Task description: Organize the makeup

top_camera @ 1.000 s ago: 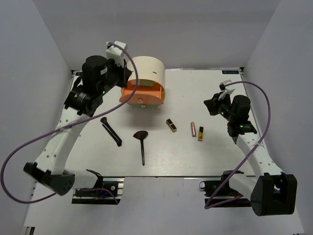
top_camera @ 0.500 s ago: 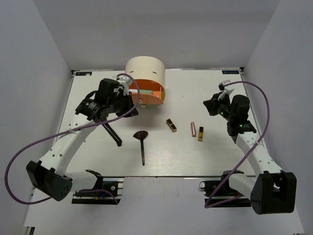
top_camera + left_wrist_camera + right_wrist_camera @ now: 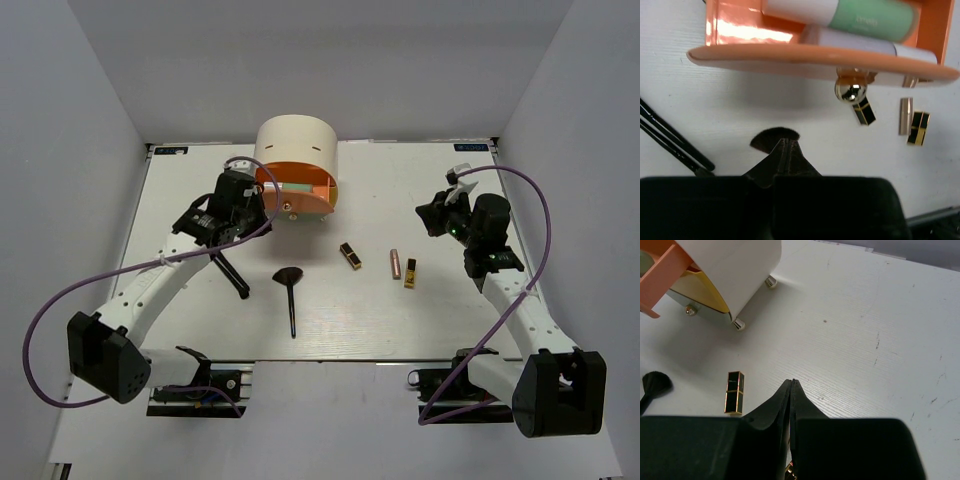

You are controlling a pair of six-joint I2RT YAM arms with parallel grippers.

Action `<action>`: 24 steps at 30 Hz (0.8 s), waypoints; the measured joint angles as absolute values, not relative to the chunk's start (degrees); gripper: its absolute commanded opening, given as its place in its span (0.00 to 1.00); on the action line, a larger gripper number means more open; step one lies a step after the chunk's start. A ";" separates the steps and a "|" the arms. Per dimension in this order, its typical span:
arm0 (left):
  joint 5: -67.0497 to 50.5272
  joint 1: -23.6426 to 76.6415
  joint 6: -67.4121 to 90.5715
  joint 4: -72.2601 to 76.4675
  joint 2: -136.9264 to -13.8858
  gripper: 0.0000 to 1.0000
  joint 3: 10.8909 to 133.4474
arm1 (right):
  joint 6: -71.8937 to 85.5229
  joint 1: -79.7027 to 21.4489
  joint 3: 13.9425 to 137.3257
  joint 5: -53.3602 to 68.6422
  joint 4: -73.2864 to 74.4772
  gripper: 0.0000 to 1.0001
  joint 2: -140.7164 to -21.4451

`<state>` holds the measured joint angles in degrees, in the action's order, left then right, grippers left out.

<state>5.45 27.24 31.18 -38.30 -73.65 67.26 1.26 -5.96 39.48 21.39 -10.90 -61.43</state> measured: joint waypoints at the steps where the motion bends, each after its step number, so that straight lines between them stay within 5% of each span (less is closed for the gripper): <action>1: 6.31 27.27 31.68 -36.60 -73.58 0.00 66.46 | 1.21 -5.96 39.48 21.39 -10.90 0.05 -61.52; 24: 9.67 27.62 35.00 -16.14 -81.56 0.00 63.51 | 1.10 -5.74 39.48 21.37 -10.90 0.04 -61.98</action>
<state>9.67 27.62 35.00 -16.14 -81.56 63.51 1.10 -5.74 39.48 21.37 -10.90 -61.98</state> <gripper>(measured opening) 0.012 0.046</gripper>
